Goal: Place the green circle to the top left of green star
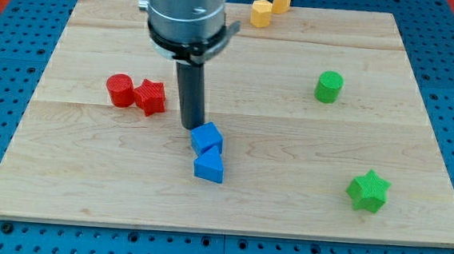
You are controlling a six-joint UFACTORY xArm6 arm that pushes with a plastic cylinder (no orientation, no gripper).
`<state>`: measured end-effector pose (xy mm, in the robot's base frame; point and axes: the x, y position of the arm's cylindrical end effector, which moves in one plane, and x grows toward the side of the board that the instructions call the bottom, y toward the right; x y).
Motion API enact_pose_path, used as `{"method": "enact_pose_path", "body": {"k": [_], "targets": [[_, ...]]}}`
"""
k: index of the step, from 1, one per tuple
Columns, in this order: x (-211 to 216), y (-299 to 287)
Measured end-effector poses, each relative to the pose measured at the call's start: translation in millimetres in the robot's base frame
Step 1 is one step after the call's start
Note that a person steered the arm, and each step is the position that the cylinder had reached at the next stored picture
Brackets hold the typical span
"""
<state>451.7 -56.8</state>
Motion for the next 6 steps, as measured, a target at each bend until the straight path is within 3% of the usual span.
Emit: {"method": "enact_pose_path", "body": {"k": [1,2,3,5,6], "targets": [[-73.3,38.3],[-114.0,102.7],[-119.7,155.6],[-65.7,229.3],[-0.3,229.5]]}}
